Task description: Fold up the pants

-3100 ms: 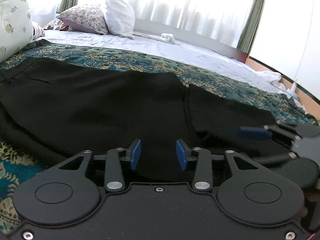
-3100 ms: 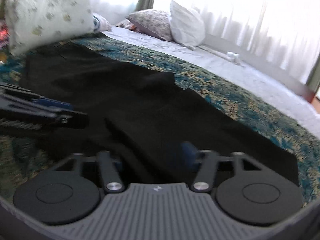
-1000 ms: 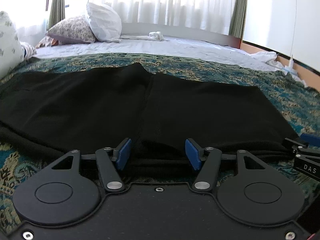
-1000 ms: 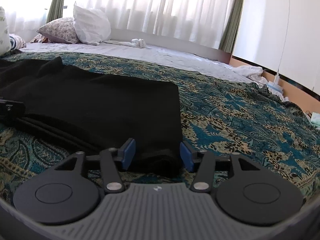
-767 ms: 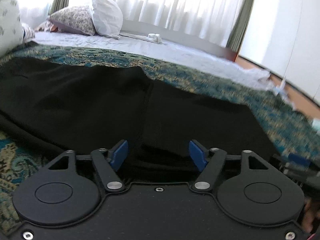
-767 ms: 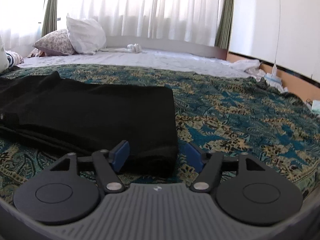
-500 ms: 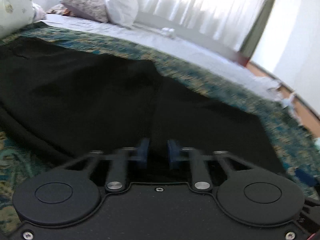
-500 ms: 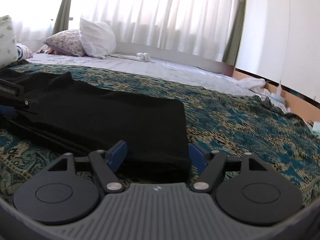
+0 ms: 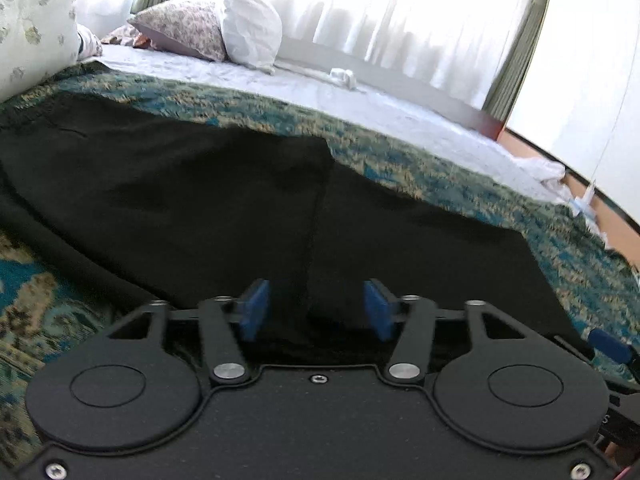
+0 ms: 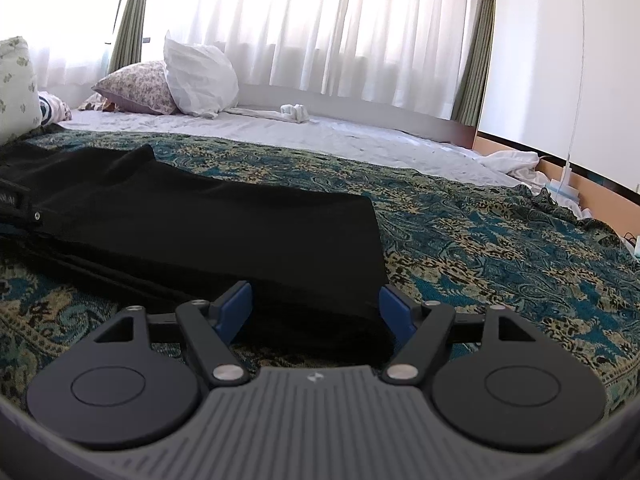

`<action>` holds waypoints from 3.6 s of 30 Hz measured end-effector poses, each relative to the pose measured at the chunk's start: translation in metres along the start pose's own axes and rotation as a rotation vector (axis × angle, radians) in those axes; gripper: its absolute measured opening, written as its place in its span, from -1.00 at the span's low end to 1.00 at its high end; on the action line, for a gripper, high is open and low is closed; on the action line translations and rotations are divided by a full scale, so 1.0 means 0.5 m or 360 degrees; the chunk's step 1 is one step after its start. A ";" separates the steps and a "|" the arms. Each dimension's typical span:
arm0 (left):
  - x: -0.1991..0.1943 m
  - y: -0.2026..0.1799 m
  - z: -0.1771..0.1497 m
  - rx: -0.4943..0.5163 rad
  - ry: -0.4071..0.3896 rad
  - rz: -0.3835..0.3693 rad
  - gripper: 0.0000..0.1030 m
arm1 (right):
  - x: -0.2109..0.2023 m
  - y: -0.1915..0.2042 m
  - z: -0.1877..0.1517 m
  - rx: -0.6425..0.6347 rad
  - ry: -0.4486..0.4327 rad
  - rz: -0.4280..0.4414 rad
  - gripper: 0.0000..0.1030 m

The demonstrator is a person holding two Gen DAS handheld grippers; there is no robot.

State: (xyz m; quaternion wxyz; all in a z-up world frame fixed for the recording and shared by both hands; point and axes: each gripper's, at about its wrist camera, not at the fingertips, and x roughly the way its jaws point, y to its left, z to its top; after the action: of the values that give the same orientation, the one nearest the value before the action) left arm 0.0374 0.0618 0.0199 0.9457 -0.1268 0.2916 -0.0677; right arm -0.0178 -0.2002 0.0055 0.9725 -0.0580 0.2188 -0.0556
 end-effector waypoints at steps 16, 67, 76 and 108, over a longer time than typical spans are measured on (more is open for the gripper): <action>-0.026 0.284 0.136 -0.0231 -0.0264 0.0554 0.96 | 0.013 0.036 0.028 0.0000 -0.0062 0.0067 0.70; 0.129 -0.304 0.068 0.0598 -0.0125 -0.0234 -0.78 | 0.019 -0.125 0.052 0.0644 -0.0048 0.0198 0.66; 0.130 -0.379 -0.050 0.0799 0.0068 -0.0375 -0.40 | 0.018 -0.220 0.019 0.0928 -0.0040 0.0238 0.59; 0.082 -0.038 0.010 0.0417 -0.0004 0.0068 -0.17 | 0.188 -0.048 0.076 0.0532 0.0333 0.0279 0.26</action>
State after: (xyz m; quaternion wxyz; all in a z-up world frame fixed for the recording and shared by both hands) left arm 0.0728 0.0362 0.0072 0.9557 0.0040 0.2818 -0.0849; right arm 0.0813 -0.2333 0.0036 0.9416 0.1295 0.3106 -0.0122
